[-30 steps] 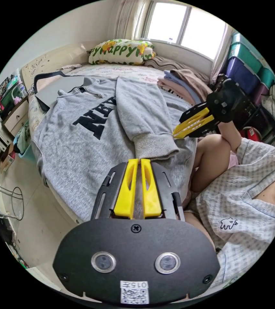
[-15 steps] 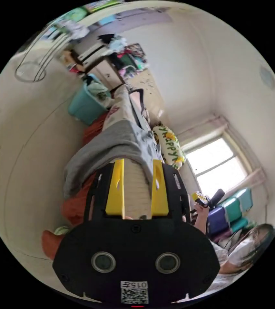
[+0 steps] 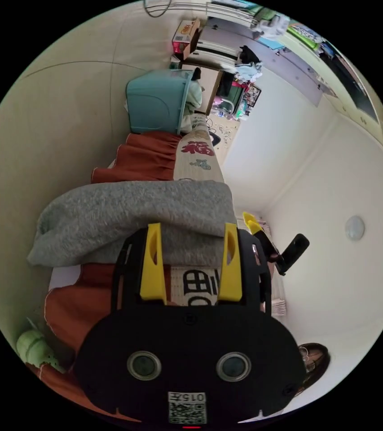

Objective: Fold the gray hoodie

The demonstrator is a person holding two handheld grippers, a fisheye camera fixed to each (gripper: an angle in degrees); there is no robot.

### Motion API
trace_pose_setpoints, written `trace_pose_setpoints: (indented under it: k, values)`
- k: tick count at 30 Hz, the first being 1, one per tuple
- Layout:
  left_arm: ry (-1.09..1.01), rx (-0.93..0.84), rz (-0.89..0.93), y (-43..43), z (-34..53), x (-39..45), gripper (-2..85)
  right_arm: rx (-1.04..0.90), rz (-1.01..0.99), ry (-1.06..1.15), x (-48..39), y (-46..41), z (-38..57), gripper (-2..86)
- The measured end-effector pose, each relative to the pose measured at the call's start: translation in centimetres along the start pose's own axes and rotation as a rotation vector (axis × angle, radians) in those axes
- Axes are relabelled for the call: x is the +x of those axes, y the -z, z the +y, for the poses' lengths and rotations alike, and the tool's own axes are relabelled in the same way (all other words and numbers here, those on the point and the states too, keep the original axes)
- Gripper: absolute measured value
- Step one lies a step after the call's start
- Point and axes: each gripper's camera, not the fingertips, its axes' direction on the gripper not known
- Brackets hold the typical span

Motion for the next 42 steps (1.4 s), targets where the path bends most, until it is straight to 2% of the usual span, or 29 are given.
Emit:
trace_pose_setpoints:
  k: [3,5,9,14,22,29,36,42]
  values:
    - [0.045,0.019,0.074,1.1,-1.7,-2.0,15.1,-0.135,0.032,0.062,-1.3,-4.2,-2.9,7.9]
    - [0.056,0.038,0.101,1.8,-2.3,-2.6,13.7,-0.126,0.122,0.107,-2.3,-5.0,-3.4,3.9]
    - [0.048,0.080,0.106,3.0,-3.4,-2.1,10.9,-0.086,0.119,0.078,-2.5,-5.4,-3.6,-0.5]
    - [0.022,0.119,0.085,5.4,-4.1,0.2,8.3,0.036,0.078,0.000,-1.9,-4.7,-2.5,-1.0]
    - [0.105,0.090,0.241,13.1,0.9,-3.5,16.3,0.072,0.086,0.005,-2.8,-6.8,-2.5,-1.0]
    - [0.152,-0.010,0.352,11.6,1.1,-5.0,18.3,0.070,0.106,0.017,-4.1,-8.8,-3.4,-0.9]
    - [0.115,0.126,0.503,12.5,-2.8,-5.7,12.9,0.065,0.147,0.039,-5.6,-9.6,-3.7,-0.5]
    - [0.105,0.136,0.498,16.7,-4.1,-5.8,11.3,0.068,0.171,0.048,-6.4,-9.9,-3.7,-0.3]
